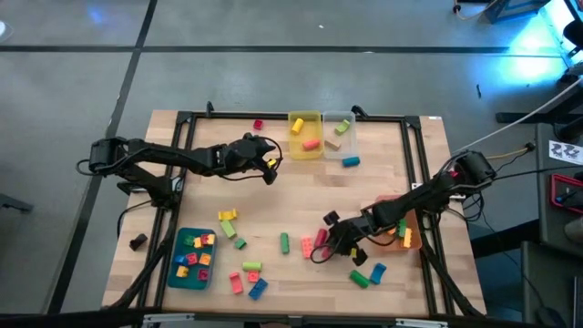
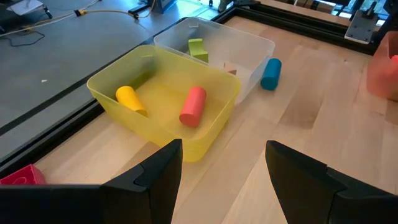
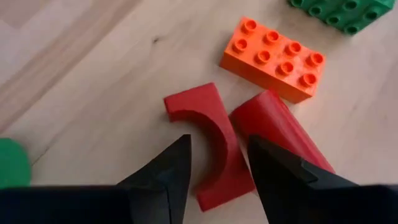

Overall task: Sort blocks by size
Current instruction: Put the red arch block into the transparent bin

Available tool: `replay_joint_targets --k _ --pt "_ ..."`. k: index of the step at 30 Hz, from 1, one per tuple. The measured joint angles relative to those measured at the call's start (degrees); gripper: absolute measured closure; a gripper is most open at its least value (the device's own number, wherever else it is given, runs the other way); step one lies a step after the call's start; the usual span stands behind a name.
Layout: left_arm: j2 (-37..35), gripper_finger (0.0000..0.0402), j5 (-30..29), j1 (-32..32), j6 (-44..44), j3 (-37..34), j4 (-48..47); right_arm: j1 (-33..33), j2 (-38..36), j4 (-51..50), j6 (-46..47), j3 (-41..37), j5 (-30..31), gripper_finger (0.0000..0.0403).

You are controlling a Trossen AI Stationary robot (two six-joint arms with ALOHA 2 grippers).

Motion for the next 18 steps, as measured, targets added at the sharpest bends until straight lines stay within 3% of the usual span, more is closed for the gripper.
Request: replay_joint_targets --k 9,18 --pt "0.01 0.0188 0.00 0.00 -1.46 0.00 -0.02 0.00 -0.02 -6.83 0.29 0.03 1.15 0.0244" --pt "0.02 0.0188 0.00 0.00 -1.44 0.00 -0.03 0.00 -0.02 -6.86 6.04 0.03 1.52 0.0257"
